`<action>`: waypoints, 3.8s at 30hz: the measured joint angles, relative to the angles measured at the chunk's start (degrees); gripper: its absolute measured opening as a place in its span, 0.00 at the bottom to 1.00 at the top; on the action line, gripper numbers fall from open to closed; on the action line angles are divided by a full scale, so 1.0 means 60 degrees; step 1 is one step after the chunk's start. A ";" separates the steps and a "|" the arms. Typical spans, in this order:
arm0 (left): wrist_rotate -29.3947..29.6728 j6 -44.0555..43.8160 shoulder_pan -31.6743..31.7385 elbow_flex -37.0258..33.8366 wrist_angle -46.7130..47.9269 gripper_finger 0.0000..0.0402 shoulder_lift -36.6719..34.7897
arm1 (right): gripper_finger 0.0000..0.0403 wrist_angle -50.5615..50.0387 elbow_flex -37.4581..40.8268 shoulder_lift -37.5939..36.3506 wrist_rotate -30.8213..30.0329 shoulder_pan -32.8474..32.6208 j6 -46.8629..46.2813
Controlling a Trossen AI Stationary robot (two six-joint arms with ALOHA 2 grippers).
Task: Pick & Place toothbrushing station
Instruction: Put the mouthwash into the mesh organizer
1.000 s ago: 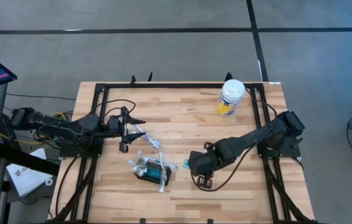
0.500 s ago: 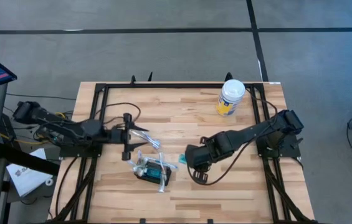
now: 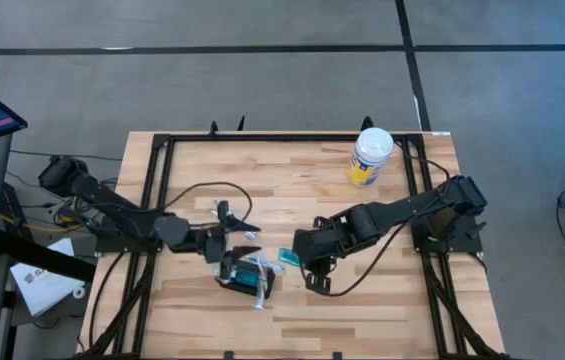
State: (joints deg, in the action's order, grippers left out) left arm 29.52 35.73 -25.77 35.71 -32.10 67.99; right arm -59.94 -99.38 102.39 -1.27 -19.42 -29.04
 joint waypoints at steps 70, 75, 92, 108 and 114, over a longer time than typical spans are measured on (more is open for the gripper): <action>0.0545 0.1467 -0.1032 0.0488 -0.0120 0.43 0.0677 | 0.20 0.2668 -0.0210 0.0120 0.2297 0.1108 0.1127; 0.0326 0.1463 -0.1040 0.0469 0.0000 0.41 0.0688 | 0.20 0.2953 -0.0324 0.0721 0.2847 0.1308 0.1158; 0.0622 0.1223 -0.1051 0.0480 0.0251 0.39 0.0689 | 0.20 0.1132 -0.2185 0.1429 0.3296 0.1362 0.1844; 0.0571 0.1219 -0.1047 0.0480 0.0279 0.33 0.0696 | 0.20 0.1023 -0.2283 0.1428 0.3507 0.1315 0.1844; 0.0168 0.1219 -0.1047 0.0480 0.0284 0.30 0.0696 | 0.20 0.1015 -0.2283 0.1428 0.3532 0.1313 0.1844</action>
State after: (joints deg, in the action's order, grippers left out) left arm 30.53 43.05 -32.05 38.59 -30.39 72.16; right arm -53.84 -113.08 110.96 19.92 -11.54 -17.98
